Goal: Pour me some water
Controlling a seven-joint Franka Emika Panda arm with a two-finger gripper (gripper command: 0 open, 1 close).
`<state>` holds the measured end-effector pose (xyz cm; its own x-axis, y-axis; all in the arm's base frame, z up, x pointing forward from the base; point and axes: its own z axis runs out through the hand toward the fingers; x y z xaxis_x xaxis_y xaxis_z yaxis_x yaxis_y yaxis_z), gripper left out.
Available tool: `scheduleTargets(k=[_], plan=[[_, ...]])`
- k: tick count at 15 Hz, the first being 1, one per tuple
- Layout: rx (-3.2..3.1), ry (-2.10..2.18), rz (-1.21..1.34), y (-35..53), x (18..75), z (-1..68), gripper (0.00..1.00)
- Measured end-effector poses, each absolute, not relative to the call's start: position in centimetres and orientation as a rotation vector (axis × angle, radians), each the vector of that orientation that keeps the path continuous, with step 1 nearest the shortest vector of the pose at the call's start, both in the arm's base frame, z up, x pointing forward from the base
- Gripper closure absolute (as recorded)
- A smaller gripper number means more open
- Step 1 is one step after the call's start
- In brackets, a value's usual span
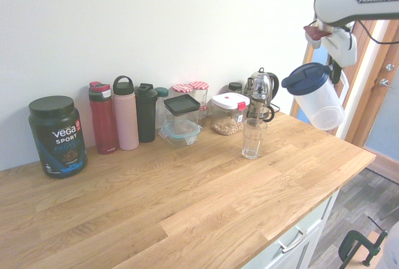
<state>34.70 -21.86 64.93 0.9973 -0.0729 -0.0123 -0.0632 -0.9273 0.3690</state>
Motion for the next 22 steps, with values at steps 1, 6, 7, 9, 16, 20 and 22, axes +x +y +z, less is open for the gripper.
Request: scheduleTargets(k=[1,6,7,9,16,20,22], plan=[[2.810,-0.146,0.014,-22.1,34.6,65.9,1.00],[2.987,-0.462,0.148,-24.3,36.2,64.1,1.00],[3.006,-0.538,0.172,-24.9,35.9,63.8,1.00],[3.022,-0.698,0.216,-25.5,34.8,62.7,1.00],[3.023,-1.011,0.471,-14.9,27.9,62.7,1.00],[3.076,-0.915,0.520,-4.7,26.5,60.8,1.00],[3.122,-0.848,0.542,1.6,27.8,59.5,1.00]])
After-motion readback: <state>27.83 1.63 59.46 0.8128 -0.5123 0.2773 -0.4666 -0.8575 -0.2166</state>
